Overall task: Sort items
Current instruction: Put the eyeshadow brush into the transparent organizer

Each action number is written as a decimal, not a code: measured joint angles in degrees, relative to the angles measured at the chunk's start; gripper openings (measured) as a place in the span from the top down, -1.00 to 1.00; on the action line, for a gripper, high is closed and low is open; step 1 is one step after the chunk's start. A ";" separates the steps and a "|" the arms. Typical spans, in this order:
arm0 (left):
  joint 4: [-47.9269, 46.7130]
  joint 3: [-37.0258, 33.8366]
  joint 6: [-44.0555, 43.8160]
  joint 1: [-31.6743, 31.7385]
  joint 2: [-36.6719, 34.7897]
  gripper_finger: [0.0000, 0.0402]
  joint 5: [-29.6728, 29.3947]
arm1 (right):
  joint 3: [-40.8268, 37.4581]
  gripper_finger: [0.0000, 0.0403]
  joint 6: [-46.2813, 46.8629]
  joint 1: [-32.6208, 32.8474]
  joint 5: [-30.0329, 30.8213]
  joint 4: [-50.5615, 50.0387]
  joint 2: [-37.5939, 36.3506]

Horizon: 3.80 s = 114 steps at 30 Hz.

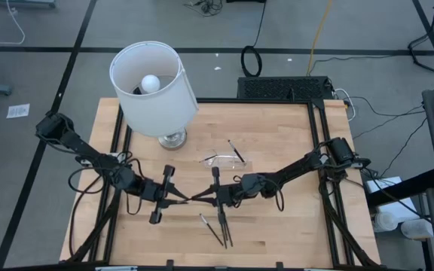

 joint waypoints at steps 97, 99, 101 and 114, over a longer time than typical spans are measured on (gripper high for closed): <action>31.95 -6.93 -7.03 29.74 23.34 0.94 -0.51 | -38.33 1.00 9.04 3.15 13.81 5.52 -20.63; 32.23 -6.00 -9.55 28.38 25.75 0.94 -5.32 | -38.32 1.00 8.99 3.15 13.81 5.70 -20.63; 33.52 -4.46 -10.18 27.05 28.43 0.94 -9.58 | -38.32 1.00 8.97 3.15 13.82 5.76 -20.63; 34.66 -0.28 -9.30 25.49 36.35 0.94 -16.38 | -38.31 1.00 8.84 3.15 13.81 5.48 -20.63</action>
